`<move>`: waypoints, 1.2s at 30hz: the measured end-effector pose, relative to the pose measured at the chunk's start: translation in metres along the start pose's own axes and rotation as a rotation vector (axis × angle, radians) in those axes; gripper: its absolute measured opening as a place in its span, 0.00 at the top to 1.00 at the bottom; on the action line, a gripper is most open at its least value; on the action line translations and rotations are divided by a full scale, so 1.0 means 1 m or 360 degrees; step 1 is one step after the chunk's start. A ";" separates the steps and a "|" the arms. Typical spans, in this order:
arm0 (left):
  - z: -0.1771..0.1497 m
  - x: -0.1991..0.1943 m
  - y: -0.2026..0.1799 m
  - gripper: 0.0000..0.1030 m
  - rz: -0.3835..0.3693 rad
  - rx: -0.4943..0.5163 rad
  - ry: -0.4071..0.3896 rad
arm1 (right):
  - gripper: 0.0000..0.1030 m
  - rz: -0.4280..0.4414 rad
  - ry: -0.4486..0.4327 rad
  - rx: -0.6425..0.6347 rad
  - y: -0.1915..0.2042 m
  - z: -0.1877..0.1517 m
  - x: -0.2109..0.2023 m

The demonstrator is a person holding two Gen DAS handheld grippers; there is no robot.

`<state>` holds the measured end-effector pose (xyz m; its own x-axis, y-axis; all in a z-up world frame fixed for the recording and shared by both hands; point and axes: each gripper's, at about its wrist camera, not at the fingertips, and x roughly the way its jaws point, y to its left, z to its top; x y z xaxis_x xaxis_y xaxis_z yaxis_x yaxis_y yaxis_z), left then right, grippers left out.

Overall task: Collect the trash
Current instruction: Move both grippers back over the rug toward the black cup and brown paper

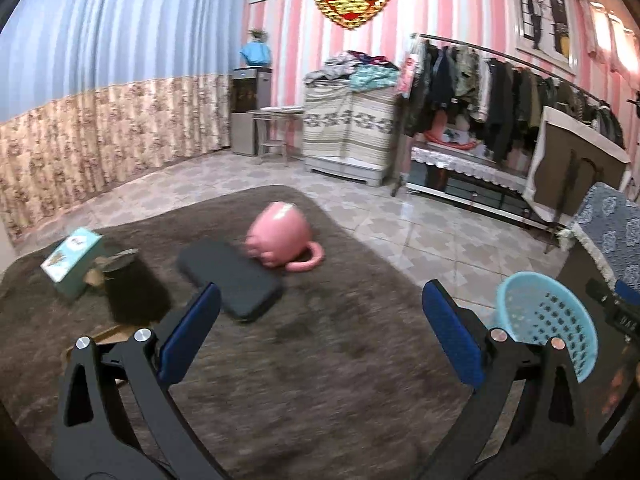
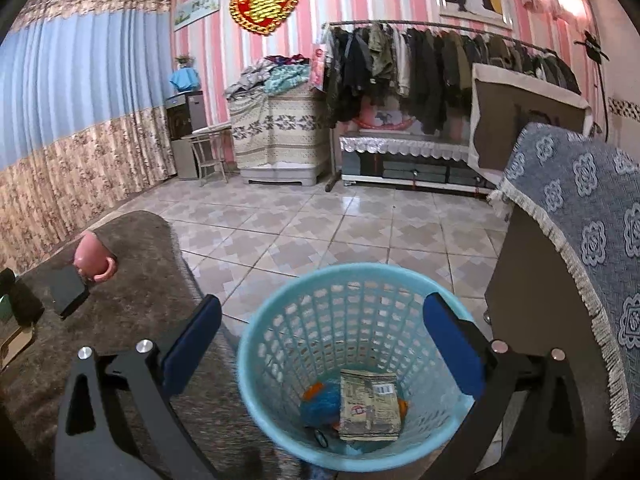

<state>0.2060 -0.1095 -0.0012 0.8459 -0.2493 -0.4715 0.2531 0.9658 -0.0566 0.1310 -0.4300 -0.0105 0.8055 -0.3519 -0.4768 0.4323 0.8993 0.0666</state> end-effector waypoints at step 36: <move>-0.061 -0.038 0.271 0.05 0.0646 -0.0409 0.0114 | 0.04 0.0693 0.0151 -0.0591 0.286 -0.049 0.016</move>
<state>0.2133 0.1657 -0.0525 0.8156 0.1478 -0.5594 -0.2221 0.9727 -0.0668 0.2478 -0.1659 -0.0422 0.8301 0.0804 -0.5518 -0.1159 0.9928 -0.0296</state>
